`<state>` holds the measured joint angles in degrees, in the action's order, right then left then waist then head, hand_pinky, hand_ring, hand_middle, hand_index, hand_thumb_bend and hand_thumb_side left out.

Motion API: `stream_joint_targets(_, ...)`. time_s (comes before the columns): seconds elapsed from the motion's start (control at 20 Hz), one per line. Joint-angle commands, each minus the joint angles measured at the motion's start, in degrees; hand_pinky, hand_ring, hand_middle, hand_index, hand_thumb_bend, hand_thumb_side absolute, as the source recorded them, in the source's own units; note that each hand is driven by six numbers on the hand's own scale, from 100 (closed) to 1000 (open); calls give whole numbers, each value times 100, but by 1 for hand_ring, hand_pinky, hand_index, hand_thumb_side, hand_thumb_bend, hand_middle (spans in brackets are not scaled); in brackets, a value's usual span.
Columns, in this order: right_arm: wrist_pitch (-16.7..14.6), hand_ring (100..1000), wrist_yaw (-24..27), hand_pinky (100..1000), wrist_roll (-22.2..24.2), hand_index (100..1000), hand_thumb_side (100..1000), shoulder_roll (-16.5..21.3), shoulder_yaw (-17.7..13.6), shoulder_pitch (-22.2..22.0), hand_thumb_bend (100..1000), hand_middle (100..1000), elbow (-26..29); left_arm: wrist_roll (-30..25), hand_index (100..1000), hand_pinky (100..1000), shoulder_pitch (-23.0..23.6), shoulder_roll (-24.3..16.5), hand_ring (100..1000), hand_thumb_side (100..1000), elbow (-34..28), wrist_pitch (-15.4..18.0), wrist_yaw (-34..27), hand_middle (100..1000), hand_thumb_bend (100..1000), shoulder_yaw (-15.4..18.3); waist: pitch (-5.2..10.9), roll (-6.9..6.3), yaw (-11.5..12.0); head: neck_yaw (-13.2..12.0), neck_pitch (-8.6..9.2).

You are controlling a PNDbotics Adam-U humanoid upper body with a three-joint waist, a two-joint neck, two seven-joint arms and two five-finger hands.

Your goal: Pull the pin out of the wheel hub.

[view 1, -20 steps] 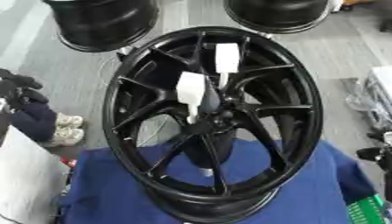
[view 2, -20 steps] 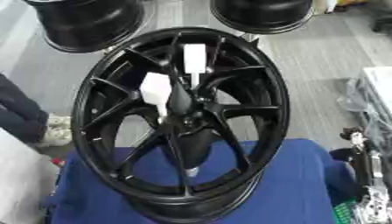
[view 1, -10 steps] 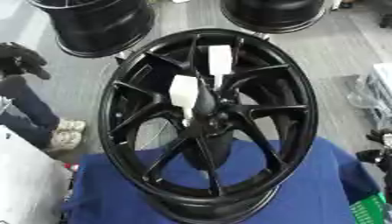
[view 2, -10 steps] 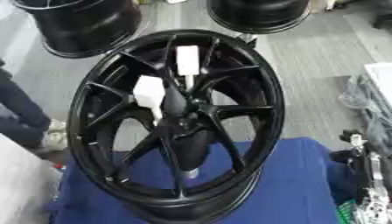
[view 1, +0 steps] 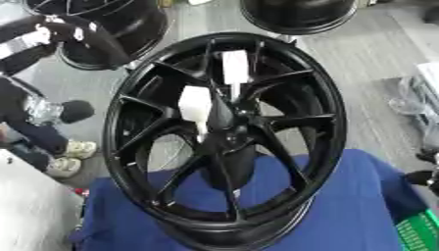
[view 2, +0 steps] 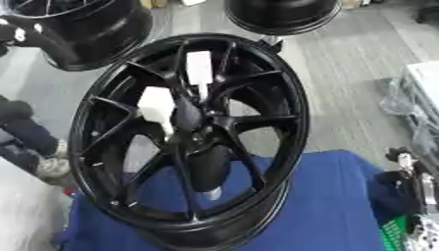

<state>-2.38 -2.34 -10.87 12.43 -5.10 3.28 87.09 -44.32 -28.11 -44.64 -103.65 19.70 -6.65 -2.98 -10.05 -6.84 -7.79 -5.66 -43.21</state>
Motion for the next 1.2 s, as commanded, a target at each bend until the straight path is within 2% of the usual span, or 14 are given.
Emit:
stream_joint_targets(0.05,-14,505,-33,575,40,780,931,102,26,47,100,731,73,-715,826,733,-353,-661,674,514,205,783,-207,725,533,-399,94,62,-18,-82,-9)
stream_joint_targets(0.2,-13,506,-27,574,65,780,933,76,45,53,100,732,76,-759,829,734,-612,-1072,675,523,427,1047,-465,728,546,-828,86,99,-55,-128,-1)
stream_joint_targets(0.3,-12,506,-27,574,74,780,932,69,46,46,100,732,77,-763,832,735,-786,-1134,677,526,652,1220,-575,729,560,-1085,89,110,-54,-136,1)
stream_joint_targets(0.5,-9,506,-37,574,79,780,931,72,38,24,100,732,81,-764,831,732,-1102,-888,674,533,1175,1551,-384,728,588,-1319,98,117,-38,-139,-12)
stream_joint_targets(0.9,-7,506,-53,574,103,780,929,83,46,4,100,732,92,-764,822,732,-1684,-213,677,571,2327,2159,376,728,605,-1702,104,116,-43,-207,-51)
stream_joint_targets(1.2,-5,505,-72,574,118,780,927,85,46,-9,100,732,104,-764,816,726,-1919,163,669,588,2761,2265,742,720,614,-1784,99,128,-46,-243,-60)
